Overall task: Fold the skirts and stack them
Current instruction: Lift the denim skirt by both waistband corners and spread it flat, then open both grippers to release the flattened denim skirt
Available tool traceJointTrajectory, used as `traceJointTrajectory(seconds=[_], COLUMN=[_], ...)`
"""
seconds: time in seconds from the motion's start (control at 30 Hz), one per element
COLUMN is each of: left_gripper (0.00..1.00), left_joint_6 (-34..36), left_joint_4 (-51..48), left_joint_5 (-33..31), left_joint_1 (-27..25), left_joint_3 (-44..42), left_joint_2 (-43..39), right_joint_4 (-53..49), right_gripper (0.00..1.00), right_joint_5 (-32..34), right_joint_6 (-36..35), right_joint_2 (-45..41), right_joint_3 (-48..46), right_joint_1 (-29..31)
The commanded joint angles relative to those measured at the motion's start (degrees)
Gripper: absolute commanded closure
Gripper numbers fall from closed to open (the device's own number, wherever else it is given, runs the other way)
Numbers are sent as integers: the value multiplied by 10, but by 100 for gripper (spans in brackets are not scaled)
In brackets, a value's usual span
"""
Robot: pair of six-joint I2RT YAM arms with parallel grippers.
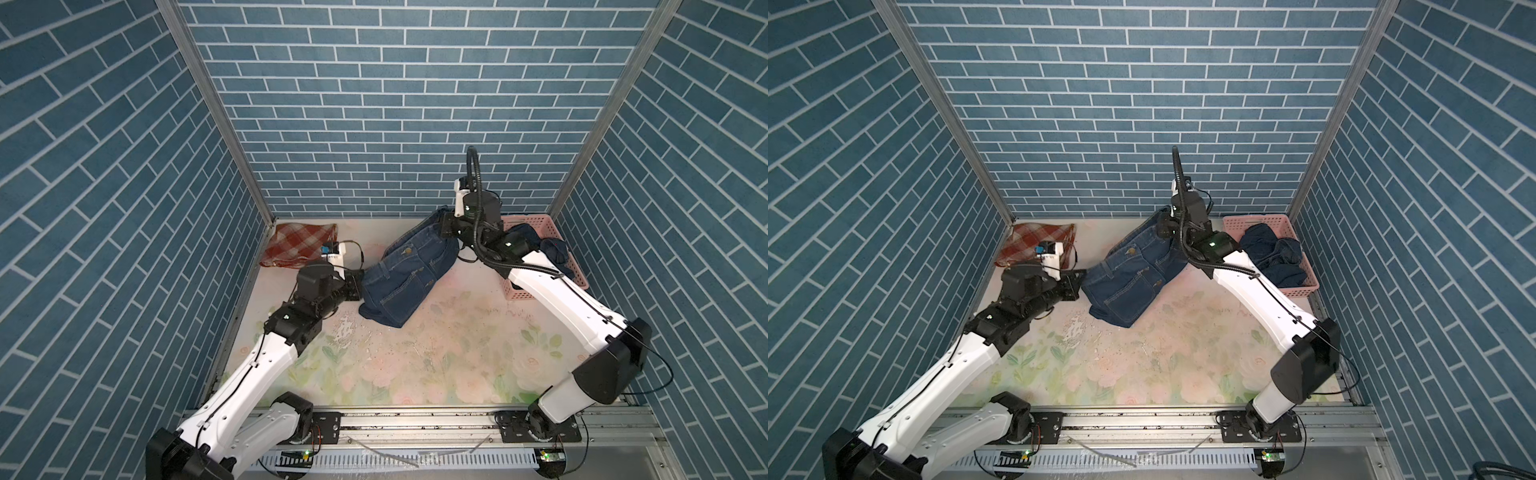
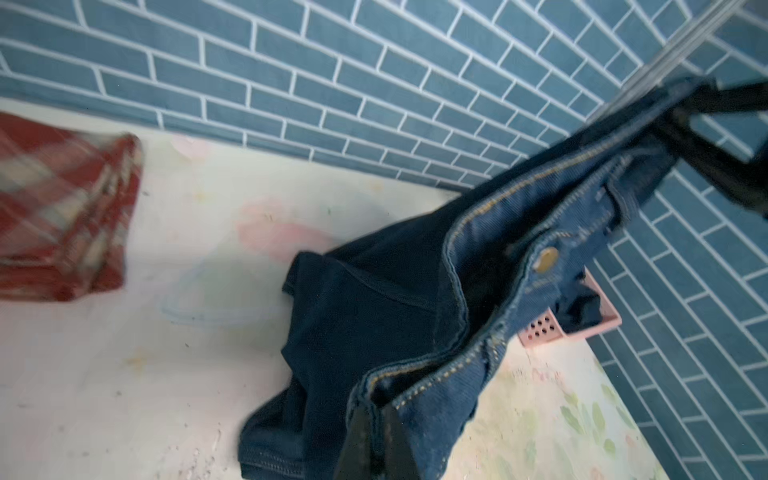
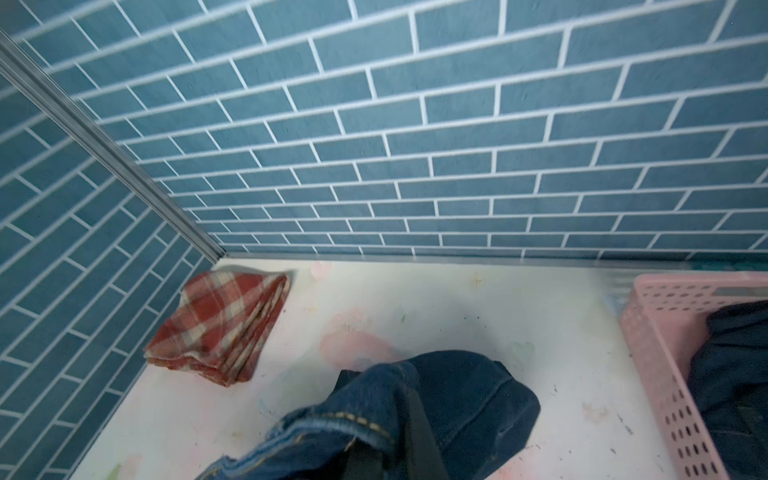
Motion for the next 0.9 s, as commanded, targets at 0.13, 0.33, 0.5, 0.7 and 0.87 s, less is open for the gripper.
traceJointTrajectory(seconds=[0.13,0.33,0.5,0.7,0.87], left_gripper=[100,100,100,100,90], left_joint_6=[75,94,99,84,81], left_joint_4=[-108,-185,-209,-152,-105], left_joint_5=[-34,-25,-15,28,45], left_joint_1=[17,16,16,67,121], left_joint_3=[217,365,405,350,368], left_joint_2=[15,16,38,173,356], right_joint_4=[35,31,-1,-22,25], right_gripper=[100,100,100,100,100], right_joint_5=[78,98,116,45,-55], right_joint_6=[-74,-104,-87,0,21], right_joint_2=[-129,-202,-187,-54,136], right_joint_3=[-18,-7,25,50,123], right_joint_1=[11,40,44,-29,-93])
